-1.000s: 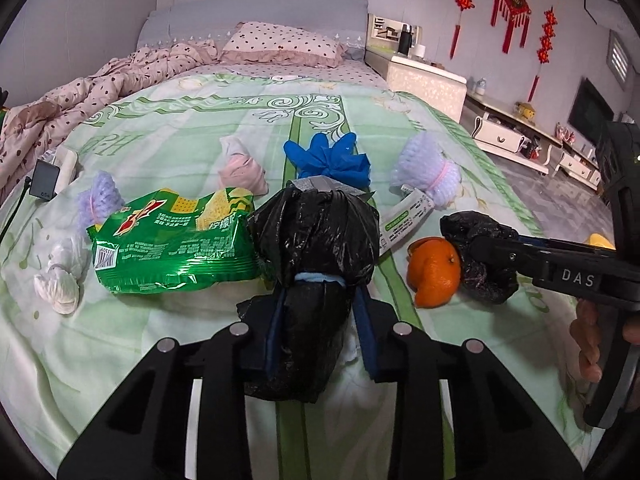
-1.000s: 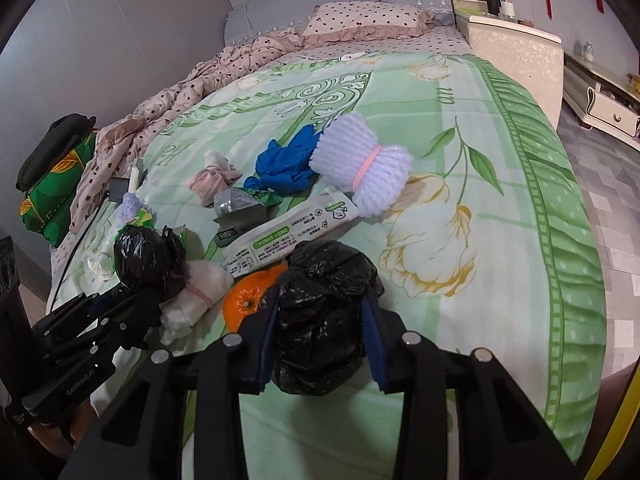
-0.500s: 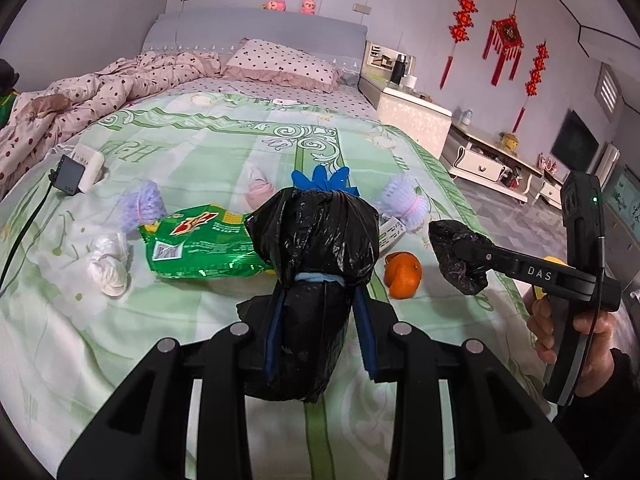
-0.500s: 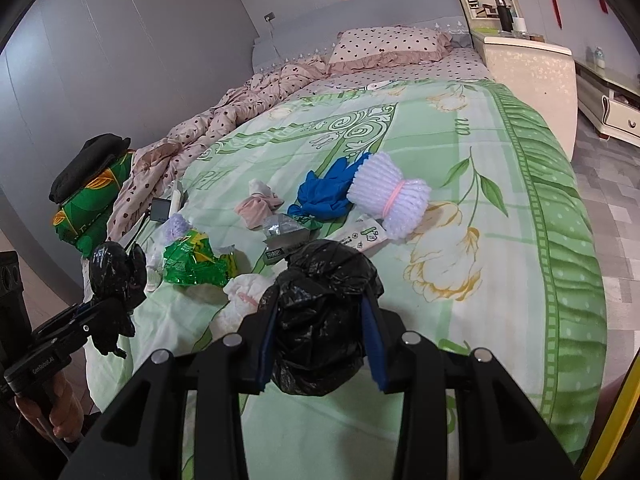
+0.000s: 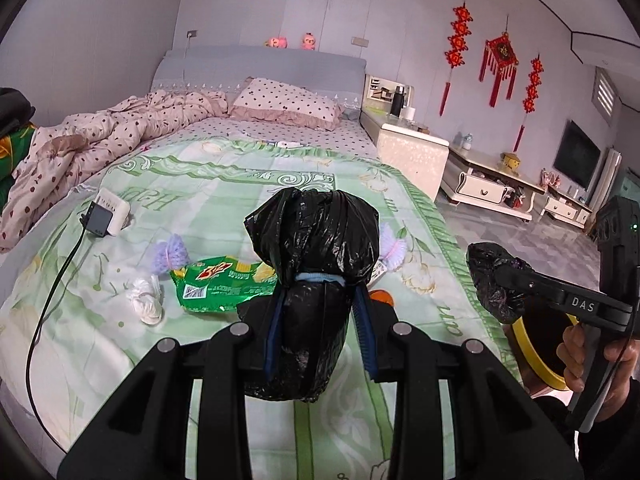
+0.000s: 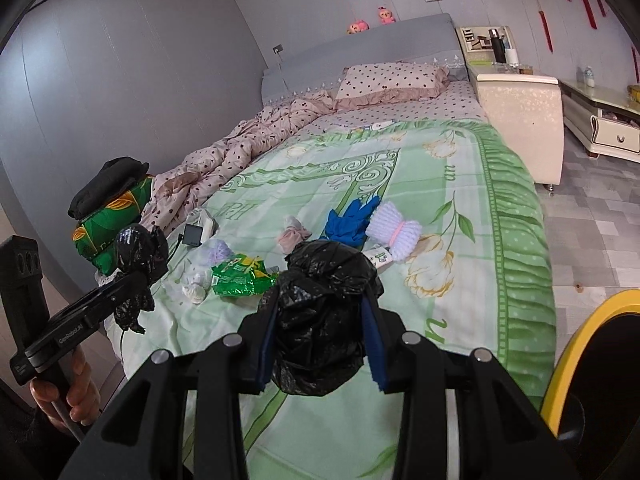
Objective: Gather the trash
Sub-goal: 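Carry both black bags over the yellow bin and open both tools to drop them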
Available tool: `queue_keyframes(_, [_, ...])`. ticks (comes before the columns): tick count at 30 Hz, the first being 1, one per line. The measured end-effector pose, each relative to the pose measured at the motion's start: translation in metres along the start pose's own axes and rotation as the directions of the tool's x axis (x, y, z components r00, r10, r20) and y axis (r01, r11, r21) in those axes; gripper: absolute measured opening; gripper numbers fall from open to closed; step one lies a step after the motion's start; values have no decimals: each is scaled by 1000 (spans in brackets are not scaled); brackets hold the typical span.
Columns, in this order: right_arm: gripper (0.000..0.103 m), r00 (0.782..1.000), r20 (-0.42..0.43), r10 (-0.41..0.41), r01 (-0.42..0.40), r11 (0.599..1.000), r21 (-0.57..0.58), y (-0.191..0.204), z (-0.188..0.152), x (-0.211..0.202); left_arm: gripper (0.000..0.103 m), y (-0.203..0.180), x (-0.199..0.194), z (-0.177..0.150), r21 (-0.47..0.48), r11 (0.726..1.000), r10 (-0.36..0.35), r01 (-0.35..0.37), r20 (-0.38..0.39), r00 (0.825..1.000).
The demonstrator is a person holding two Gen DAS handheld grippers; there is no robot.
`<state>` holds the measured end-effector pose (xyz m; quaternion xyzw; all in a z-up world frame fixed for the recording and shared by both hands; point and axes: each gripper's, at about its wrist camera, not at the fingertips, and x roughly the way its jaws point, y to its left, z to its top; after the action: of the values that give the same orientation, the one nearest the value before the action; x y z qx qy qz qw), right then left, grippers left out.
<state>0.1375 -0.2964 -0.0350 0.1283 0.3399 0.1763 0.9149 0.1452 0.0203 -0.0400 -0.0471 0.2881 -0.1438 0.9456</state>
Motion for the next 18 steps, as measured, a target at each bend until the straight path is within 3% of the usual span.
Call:
queue_keyframes(7, [35,990,110,-93,95,995,-13,2,22,-82,30,-53,-20,27,35,998,-48,47,47,998])
queue_keyframes(18, [35,932,231,-280,282,959,23,-39,38,-166,30,-155,-16,60,123,982,-150,144,38,988])
